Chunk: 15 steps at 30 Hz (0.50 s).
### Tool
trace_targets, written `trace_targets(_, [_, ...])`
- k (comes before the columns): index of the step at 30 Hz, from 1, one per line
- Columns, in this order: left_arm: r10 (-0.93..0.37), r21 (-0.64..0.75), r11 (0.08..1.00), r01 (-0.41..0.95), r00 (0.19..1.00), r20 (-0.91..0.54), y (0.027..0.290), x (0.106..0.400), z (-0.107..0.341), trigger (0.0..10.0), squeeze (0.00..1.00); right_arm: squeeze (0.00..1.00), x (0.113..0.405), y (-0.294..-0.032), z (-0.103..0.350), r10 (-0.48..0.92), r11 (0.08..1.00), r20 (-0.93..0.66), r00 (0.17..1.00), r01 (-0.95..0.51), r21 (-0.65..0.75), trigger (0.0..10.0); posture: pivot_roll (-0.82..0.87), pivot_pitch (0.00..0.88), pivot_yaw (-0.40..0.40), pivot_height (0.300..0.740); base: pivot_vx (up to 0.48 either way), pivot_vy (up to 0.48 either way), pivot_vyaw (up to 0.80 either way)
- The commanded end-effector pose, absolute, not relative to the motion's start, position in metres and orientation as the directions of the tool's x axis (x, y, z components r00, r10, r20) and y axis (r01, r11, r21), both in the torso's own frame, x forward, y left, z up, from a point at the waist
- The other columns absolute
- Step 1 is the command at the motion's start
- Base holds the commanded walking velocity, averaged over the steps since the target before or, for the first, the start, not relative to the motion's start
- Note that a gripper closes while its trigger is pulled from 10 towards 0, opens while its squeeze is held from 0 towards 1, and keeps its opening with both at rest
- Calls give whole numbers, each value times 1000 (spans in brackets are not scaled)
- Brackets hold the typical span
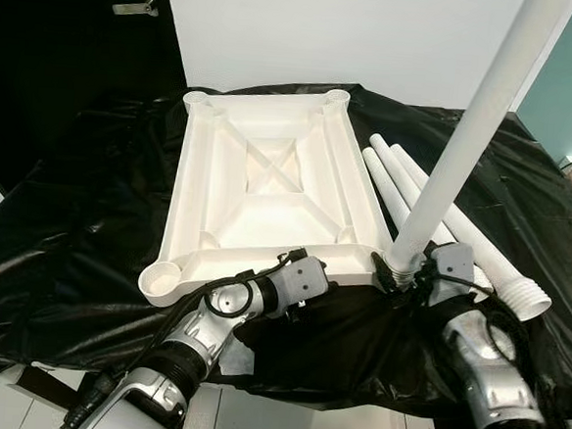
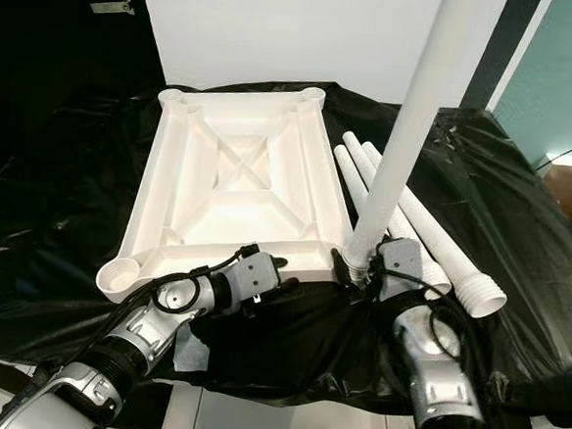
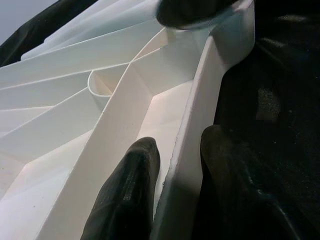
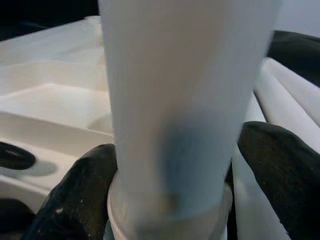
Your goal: Building children table
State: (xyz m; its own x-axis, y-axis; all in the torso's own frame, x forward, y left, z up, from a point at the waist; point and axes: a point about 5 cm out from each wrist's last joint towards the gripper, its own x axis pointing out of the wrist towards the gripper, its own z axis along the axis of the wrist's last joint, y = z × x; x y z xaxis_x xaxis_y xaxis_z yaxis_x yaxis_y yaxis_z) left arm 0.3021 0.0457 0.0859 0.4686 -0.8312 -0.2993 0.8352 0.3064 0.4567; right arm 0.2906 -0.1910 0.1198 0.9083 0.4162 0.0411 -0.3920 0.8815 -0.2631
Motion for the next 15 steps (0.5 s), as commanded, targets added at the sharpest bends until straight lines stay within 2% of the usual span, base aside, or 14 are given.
trace_targets(1, [-788, 380, 281, 881, 438, -433, 58, 290, 54, 10000, 0, 0, 298, -209, 141, 419, 878, 84, 904, -380, -291, 10000, -68, 18, -11, 740, 0, 0, 0])
trace_targets(2, [-788, 380, 281, 881, 438, -433, 58, 290, 54, 10000, 0, 0, 298, -209, 141, 419, 878, 84, 904, -380, -291, 10000, -68, 18, -11, 740, 0, 0, 0])
trace_targets(3, [-788, 380, 284, 880, 440, -431, 57, 290, 54, 10000, 0, 0, 301, -209, 142, 451, 864, 69, 890, -415, -284, 7529, -65, 18, -13, 740, 0, 0, 0])
trace_targets(4, [-787, 380, 286, 880, 442, -430, 57, 290, 54, 10000, 0, 0, 303, -209, 143, 482, 857, 49, 875, -460, -233, 4196, -63, 18, -14, 740, 0, 0, 0])
trace_targets(6, [-787, 380, 287, 879, 443, -429, 57, 290, 54, 10000, 0, 0, 303, -209, 142, 502, 852, 39, 864, -487, -191, 4196, -61, 18, -13, 740, 0, 0, 0])
trace_targets(7, [-787, 379, 288, 879, 443, -429, 57, 289, 53, 10000, 0, 0, 303, -208, 143, 538, 833, 28, 842, -526, -173, 0, -60, 18, -14, 740, 0, 0, 0])
trace_targets(10, [-784, 378, 292, 879, 446, -432, 59, 288, 52, 10000, 0, 0, 302, -206, 144, 603, 792, 9, 798, -597, -130, 0, -59, 20, -13, 740, 0, 0, 0])
trace_targets(15, [-782, 378, 293, 878, 447, -433, 60, 289, 52, 10000, 0, 0, 303, -210, 144, 594, 802, 13, 804, -591, -86, 0, -59, 22, -11, 740, 0, 0, 0])
